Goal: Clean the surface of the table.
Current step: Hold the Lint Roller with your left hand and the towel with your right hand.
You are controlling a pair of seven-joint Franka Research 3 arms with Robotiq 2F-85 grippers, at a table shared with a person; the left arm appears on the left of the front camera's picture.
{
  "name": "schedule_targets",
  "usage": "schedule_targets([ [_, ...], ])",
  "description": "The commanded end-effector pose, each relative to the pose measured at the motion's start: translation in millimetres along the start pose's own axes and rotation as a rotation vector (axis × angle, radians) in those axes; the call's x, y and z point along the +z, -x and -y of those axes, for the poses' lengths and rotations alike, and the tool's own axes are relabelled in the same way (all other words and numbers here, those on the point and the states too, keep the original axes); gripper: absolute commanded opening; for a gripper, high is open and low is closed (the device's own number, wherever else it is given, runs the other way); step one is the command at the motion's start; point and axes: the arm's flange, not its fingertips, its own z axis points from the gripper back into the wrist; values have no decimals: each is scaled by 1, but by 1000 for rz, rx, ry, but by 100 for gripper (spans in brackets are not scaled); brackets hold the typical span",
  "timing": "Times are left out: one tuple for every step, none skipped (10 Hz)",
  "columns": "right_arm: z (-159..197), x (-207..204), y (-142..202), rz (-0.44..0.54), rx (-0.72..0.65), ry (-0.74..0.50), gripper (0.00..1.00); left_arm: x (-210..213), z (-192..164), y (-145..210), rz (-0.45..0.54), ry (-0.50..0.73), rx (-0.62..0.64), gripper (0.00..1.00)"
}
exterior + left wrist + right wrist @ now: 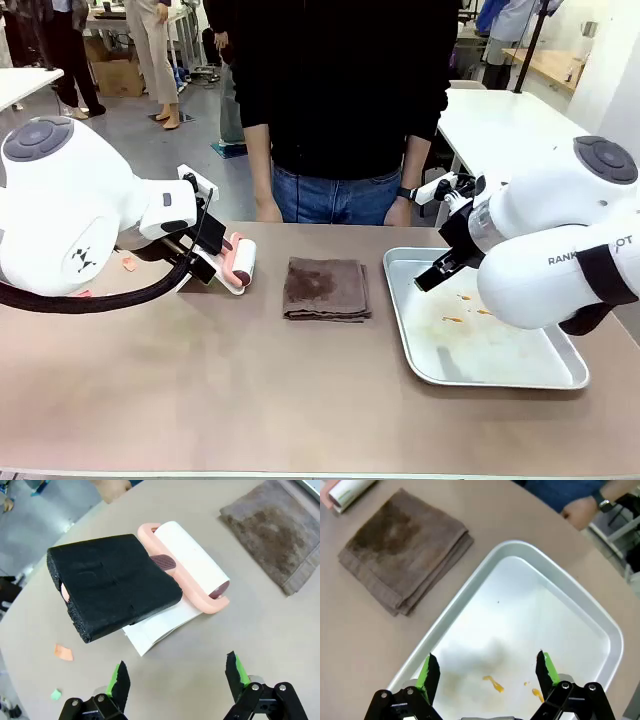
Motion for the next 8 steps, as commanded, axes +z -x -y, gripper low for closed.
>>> schedule_targets([
  [0, 0, 0, 0, 0, 0, 100, 0, 0, 0, 0, 0, 0, 100],
  [0, 0, 0, 0, 0, 0, 100, 0, 0, 0, 0, 0, 0, 100],
  [0, 0, 0, 0, 0, 0, 100, 0, 0, 0, 0, 0, 0, 100],
  [0, 0, 0, 0, 0, 0, 100, 0, 0, 0, 0, 0, 0, 100],
  [0, 0, 0, 0, 0, 0, 100, 0, 0, 0, 0, 0, 0, 100],
  [0, 0, 0, 0, 0, 0, 100, 0, 0, 0, 0, 0, 0, 100],
  [0, 0, 0, 0, 0, 0, 100, 0, 0, 0, 0, 0, 0, 100],
  [0, 0, 0, 0, 0, 0, 100, 0, 0, 0, 0, 0, 0, 100],
])
